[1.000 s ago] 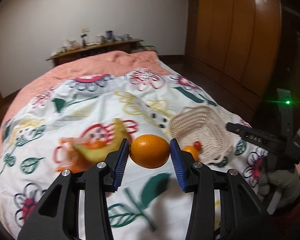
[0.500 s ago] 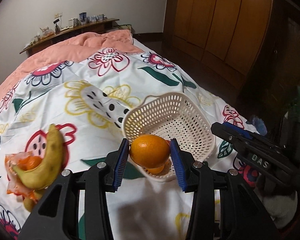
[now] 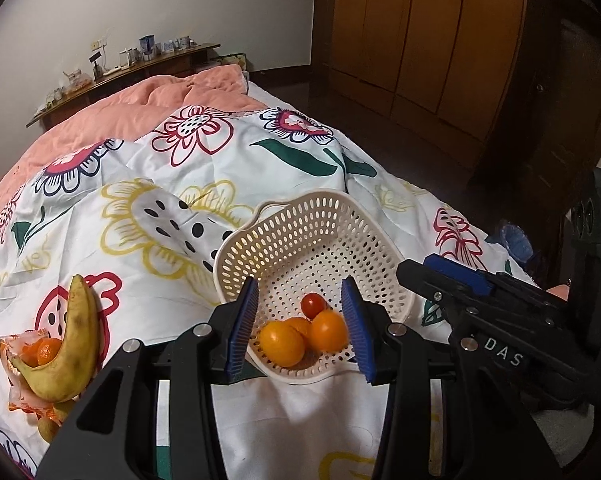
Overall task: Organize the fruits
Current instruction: 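Withdraw both open tools from the basket toward the fruit pile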
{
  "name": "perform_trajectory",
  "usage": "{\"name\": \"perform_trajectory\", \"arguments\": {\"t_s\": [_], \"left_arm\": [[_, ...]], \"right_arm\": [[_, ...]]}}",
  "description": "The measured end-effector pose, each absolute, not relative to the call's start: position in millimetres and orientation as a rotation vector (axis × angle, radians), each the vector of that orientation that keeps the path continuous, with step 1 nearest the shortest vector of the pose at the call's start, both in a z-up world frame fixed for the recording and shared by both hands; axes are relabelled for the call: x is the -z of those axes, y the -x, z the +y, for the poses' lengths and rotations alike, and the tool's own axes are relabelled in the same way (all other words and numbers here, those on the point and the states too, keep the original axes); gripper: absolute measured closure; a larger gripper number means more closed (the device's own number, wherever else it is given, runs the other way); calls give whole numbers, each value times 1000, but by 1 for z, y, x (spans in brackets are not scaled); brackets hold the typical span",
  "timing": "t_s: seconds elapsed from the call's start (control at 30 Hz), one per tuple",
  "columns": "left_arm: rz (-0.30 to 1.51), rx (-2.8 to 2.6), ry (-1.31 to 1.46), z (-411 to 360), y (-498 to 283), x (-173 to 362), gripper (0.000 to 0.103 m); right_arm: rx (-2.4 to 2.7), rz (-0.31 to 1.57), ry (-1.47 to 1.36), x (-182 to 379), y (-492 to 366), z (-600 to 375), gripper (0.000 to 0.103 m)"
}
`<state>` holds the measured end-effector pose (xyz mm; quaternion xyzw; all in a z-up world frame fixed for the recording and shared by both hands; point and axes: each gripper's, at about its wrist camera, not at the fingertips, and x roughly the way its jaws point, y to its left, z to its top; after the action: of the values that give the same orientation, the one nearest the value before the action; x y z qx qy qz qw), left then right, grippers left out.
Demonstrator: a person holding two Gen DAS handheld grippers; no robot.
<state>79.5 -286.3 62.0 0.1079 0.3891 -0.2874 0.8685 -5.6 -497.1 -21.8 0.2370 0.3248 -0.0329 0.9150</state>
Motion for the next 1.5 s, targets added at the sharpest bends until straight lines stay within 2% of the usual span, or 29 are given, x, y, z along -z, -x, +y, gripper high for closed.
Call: {"name": "perform_trajectory", "arguments": {"t_s": [0.03, 0.1, 0.4, 0.47, 1.07, 1.13, 1.2, 1.23, 1.5], "left_arm": [[818, 592, -219, -285, -81, -62, 56], [820, 575, -208, -281, -83, -62, 44], [763, 482, -193, -262, -88, -69, 5], [740, 456, -208, -259, -87, -72, 4], [689, 293, -179, -203, -95, -84, 3], [673, 275, -187, -199, -94, -86, 3], [660, 266, -190, -193, -92, -89, 3], [656, 265, -188, -190, -91, -91, 3], [646, 228, -160, -154, -87, -103, 3]], "right_arm": [[67, 669, -487, 22, 6, -496, 66], [64, 670, -486, 22, 5, -495, 66], [46, 682, -479, 22, 3, -485, 64], [45, 683, -478, 22, 3, -484, 57], [-4, 683, -432, 18, 2, -460, 57], [-7, 674, -423, 16, 3, -457, 53], [-4, 652, -414, 14, 5, -455, 39], [-1, 634, -407, 12, 7, -453, 36], [-52, 625, -368, 4, 6, -436, 34]]}}
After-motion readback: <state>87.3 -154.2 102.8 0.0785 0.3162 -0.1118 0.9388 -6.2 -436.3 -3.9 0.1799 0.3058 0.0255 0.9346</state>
